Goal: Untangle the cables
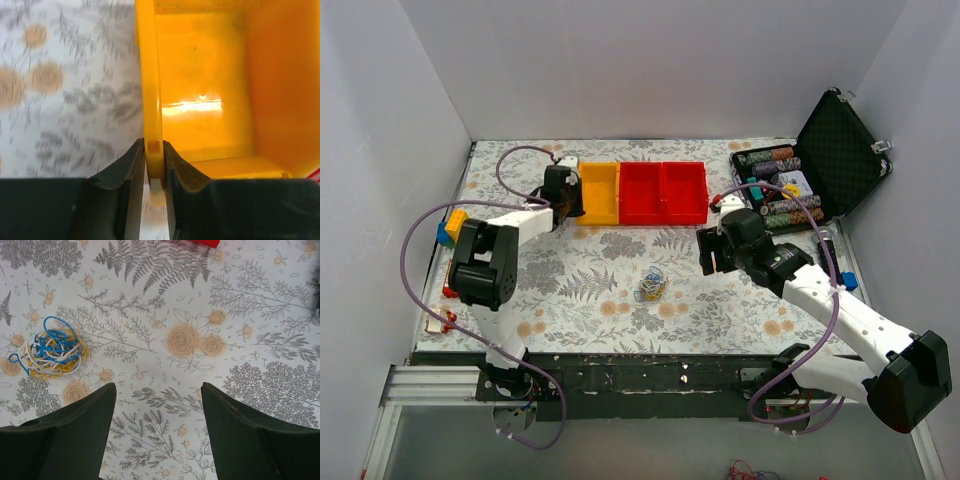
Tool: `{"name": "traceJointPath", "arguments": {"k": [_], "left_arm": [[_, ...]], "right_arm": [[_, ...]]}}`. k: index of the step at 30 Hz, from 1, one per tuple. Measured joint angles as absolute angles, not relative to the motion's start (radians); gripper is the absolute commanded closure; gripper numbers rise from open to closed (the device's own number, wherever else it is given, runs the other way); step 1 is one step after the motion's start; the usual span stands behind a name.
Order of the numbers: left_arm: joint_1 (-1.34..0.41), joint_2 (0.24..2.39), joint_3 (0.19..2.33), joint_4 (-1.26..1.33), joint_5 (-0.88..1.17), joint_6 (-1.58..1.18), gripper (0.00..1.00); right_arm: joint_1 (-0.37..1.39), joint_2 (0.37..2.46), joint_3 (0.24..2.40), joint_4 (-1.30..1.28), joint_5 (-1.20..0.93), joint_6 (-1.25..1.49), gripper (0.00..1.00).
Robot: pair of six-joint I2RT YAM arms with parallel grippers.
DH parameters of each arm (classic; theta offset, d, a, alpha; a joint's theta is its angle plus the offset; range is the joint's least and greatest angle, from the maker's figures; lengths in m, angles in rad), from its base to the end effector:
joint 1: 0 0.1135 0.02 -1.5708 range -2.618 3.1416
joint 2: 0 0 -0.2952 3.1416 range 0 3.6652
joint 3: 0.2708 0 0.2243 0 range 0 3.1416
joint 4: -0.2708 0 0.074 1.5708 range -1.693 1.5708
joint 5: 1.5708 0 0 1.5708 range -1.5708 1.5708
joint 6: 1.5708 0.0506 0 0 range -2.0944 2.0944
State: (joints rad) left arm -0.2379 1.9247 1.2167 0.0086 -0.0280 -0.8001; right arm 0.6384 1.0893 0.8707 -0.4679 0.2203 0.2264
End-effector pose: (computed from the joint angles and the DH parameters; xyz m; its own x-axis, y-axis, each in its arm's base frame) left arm 0.4093 -0.0978 0.2152 -0.5899 -0.5949 -0.5460 -0.2992 0.7891 -0.5364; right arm 0.1694 0.1119 0.3086 -0.5961 -0.1695 -0.7848 -0.3201 0.9466 0.0387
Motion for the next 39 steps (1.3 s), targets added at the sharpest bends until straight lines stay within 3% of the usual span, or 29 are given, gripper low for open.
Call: {"name": "traceJointPath", "arguments": {"k": [7, 14, 16, 18, 21, 27, 33, 39], "left_arm": [[-0.235, 1.669, 0.921, -0.002, -0.048, -0.806, 0.85], [-0.235, 1.472, 0.767, -0.086, -0.018, -0.82, 0.74], [-0.235, 1.44, 0.759, -0.119, 0.007, -0.83, 0.65], [-0.235, 1.424, 0.759, -0.14, 0.028, -0.837, 0.45], [-0.235, 1.416, 0.759, -0.166, 0.055, -0.857, 0.35], [-0.235, 1.409, 0.764, -0.237, 0.09, -0.878, 0.02], [-0.235, 1.4, 0.891, -0.38, 0.086, -0.891, 0.02], [-0.232, 1.389, 1.12, -0.534, 0.159, -0.916, 0.02]], "right_arm": [[0.724, 1.095, 0.786, -0.409, 0.222, 0.27, 0.23], [0.836, 1.122, 0.721, -0.334, 0.237, 0.34, 0.23], [0.86, 1.13, 0.712, -0.315, 0.236, 0.354, 0.23], [0.879, 1.146, 0.709, -0.289, 0.234, 0.366, 0.23], [0.893, 1.175, 0.708, -0.249, 0.223, 0.376, 0.23], [0.91, 1.253, 0.709, -0.155, 0.199, 0.39, 0.23], [0.917, 1.348, 0.717, -0.072, 0.173, 0.389, 0.27], [0.933, 1.439, 0.739, -0.007, 0.14, 0.39, 0.41]]}}
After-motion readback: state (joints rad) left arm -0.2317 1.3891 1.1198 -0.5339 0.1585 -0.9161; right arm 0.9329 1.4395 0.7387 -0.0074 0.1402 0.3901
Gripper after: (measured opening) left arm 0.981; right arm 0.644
